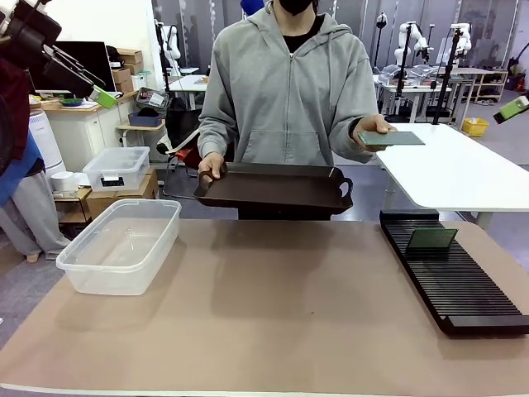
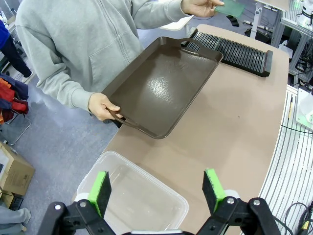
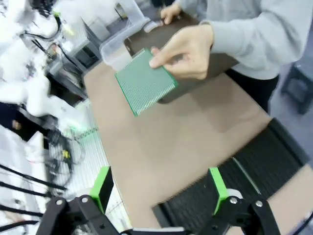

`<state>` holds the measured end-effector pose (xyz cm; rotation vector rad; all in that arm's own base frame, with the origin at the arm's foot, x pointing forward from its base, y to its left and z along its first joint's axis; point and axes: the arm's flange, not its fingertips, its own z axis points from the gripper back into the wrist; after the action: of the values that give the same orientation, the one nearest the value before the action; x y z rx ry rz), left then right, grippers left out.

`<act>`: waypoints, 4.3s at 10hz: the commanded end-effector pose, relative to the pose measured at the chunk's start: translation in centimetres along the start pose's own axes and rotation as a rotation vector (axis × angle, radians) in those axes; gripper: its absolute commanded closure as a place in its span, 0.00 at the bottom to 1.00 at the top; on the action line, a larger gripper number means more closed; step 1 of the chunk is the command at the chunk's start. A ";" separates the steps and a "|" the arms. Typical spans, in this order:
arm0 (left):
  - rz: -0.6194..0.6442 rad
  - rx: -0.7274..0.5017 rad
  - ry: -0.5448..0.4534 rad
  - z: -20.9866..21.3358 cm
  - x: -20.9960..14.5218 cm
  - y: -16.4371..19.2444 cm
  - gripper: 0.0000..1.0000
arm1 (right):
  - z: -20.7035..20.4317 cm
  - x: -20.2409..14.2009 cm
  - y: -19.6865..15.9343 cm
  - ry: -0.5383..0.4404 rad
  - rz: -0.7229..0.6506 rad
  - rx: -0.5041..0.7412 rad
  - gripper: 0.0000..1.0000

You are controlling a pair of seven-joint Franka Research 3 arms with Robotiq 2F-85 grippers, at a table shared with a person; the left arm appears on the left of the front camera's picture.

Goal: Sort PCBs into racks and boxes based on the side picked up.
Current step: Pick up the Blank PCB handed by the Human.

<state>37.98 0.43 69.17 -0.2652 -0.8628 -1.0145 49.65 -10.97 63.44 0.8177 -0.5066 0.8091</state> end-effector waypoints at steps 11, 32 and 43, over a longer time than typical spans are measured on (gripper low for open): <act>-0.003 -0.008 0.001 0.0 -0.1 -0.1 0.00 | -6.7 0.2 -8.9 -0.105 -0.509 0.400 0.00; -0.003 -0.008 0.001 0.0 -0.1 -0.1 0.00 | -16.2 2.2 -10.4 -0.065 -0.729 0.684 0.00; -0.003 -0.008 0.001 0.0 -0.1 -0.1 0.00 | -16.1 0.9 -8.3 -0.005 -0.737 0.678 0.94</act>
<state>37.99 0.42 69.16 -0.2653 -0.8626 -1.0145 59.42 -1.02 50.81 1.5203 0.0863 0.2653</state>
